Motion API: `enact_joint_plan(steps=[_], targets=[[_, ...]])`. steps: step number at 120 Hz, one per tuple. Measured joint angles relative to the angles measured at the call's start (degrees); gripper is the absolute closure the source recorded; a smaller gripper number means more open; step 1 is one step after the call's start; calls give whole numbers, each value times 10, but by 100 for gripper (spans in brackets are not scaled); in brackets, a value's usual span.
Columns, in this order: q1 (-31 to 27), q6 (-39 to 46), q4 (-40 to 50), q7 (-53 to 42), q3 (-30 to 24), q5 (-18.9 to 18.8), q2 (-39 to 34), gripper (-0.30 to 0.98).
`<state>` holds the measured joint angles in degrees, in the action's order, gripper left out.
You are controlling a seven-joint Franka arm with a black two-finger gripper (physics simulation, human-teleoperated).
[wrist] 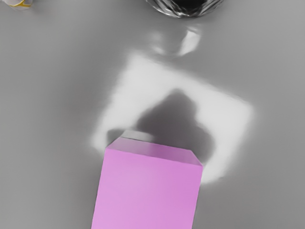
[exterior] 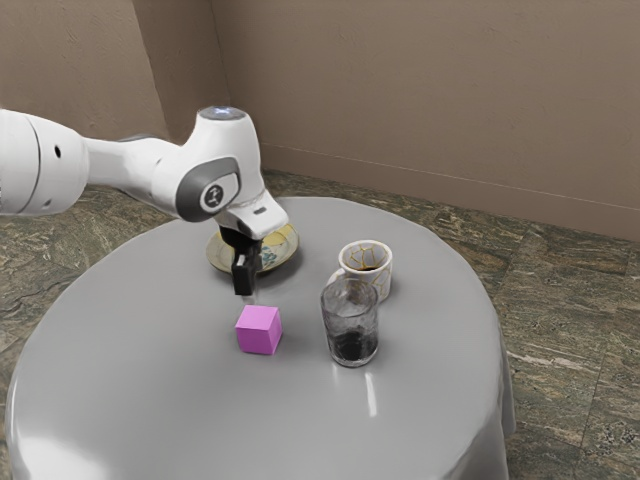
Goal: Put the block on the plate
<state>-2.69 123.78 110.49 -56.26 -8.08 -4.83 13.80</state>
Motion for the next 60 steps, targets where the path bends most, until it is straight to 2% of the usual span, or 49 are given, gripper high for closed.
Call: enact_joint_plan(steps=[60], targets=[[-1, 69, -1, -136, 2, 3, 63, 0]])
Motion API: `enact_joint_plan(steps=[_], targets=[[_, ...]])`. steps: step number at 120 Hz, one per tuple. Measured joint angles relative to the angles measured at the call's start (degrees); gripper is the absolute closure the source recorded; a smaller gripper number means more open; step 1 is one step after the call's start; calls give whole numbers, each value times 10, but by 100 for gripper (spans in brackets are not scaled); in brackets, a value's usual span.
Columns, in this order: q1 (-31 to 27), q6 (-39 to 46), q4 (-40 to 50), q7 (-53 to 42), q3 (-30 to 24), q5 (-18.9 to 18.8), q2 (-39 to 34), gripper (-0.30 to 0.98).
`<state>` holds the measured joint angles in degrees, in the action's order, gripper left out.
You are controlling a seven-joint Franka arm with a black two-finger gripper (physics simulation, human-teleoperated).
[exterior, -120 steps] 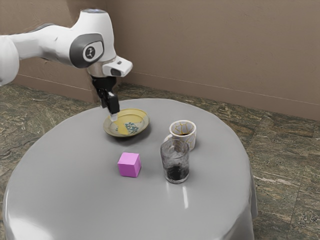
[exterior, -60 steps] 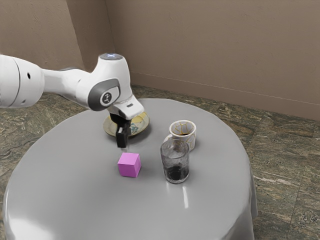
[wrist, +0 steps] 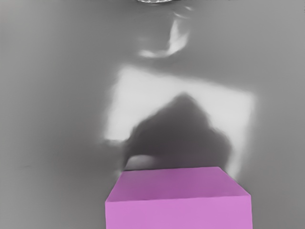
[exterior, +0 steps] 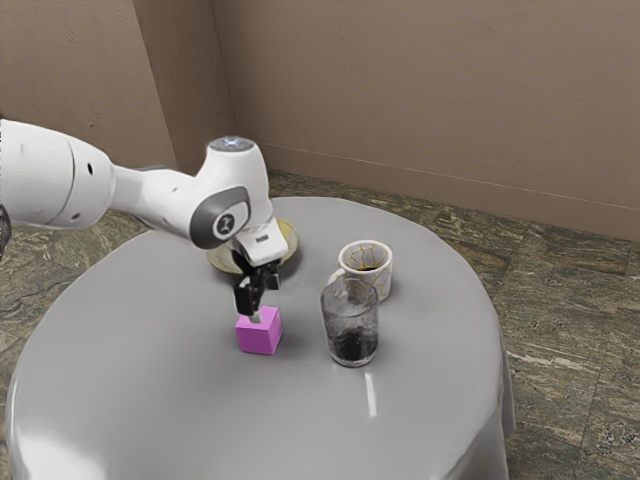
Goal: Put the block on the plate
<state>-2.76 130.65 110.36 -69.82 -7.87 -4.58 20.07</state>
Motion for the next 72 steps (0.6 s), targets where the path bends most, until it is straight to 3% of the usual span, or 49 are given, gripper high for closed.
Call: enact_joint_plan(steps=[72], targets=[[1, 14, -13, -66, -1, 4, 52, 0]])
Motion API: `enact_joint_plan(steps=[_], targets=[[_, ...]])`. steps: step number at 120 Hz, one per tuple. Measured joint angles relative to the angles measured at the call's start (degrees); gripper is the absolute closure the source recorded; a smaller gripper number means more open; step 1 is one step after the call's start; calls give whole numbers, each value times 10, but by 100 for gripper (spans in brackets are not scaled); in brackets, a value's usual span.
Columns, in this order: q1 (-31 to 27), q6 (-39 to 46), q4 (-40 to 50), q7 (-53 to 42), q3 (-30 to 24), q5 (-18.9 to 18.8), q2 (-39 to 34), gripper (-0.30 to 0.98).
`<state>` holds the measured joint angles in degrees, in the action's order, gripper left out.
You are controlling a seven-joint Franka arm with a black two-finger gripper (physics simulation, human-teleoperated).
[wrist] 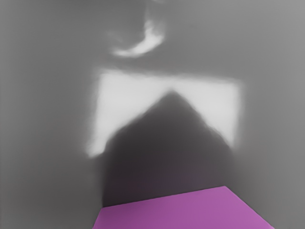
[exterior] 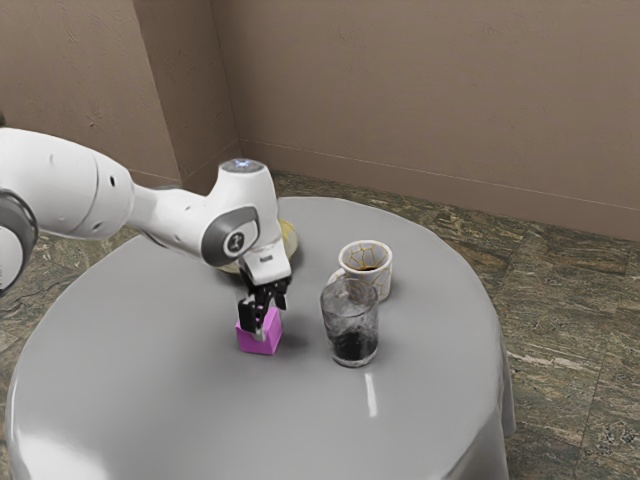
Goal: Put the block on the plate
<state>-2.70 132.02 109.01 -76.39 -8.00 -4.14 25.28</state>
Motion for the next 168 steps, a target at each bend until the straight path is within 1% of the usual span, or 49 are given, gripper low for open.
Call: enact_joint_plan(steps=[40, 52, 66, 75, 81, 88, 117, 151, 168], targets=[[0, 13, 1, -17, 0, 1, 18, 2], [0, 15, 1, -20, 0, 1, 20, 8], [0, 17, 1, -23, 0, 2, 21, 18], [0, 18, 1, -25, 1, 1, 21, 20], [0, 19, 1, -26, 1, 1, 20, 18], [1, 19, 1, -27, 0, 2, 16, 22], [4, 13, 4, -29, 0, 1, -17, 30], [3, -14, 2, -30, 3, 3, -81, 31], [-11, -29, -12, -31, 12, 10, -98, 30]])
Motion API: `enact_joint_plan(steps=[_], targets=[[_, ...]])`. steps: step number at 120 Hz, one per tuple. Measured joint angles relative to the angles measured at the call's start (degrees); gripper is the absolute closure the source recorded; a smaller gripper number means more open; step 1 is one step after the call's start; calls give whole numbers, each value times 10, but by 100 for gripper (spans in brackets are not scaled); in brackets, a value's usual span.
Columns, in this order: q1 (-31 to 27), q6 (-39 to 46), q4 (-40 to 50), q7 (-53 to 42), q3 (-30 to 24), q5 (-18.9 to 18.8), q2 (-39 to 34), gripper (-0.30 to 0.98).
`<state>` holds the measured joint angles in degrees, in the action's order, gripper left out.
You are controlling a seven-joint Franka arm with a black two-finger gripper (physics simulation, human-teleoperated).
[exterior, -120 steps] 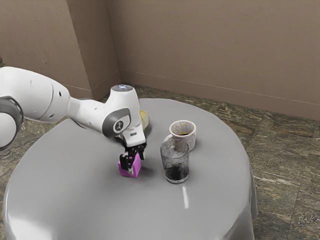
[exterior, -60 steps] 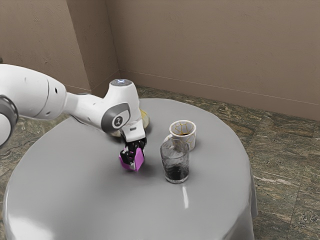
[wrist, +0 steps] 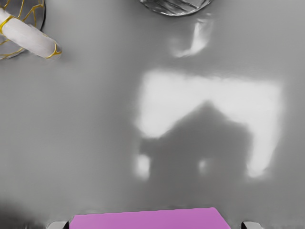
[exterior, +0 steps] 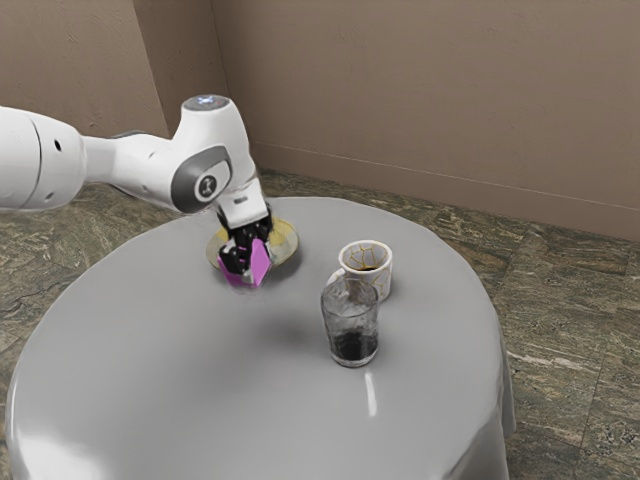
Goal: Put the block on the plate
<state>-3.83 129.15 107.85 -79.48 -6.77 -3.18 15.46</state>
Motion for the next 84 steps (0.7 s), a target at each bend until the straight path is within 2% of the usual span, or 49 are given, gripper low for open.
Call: enact_joint_plan(steps=[36, 60, 84], targets=[[-70, -31, -65, 0, 2, 6, 2, 30], [-79, -63, -159, 7, 19, 10, 62, 30], [-80, -99, -271, 14, 36, 18, 156, 30]])
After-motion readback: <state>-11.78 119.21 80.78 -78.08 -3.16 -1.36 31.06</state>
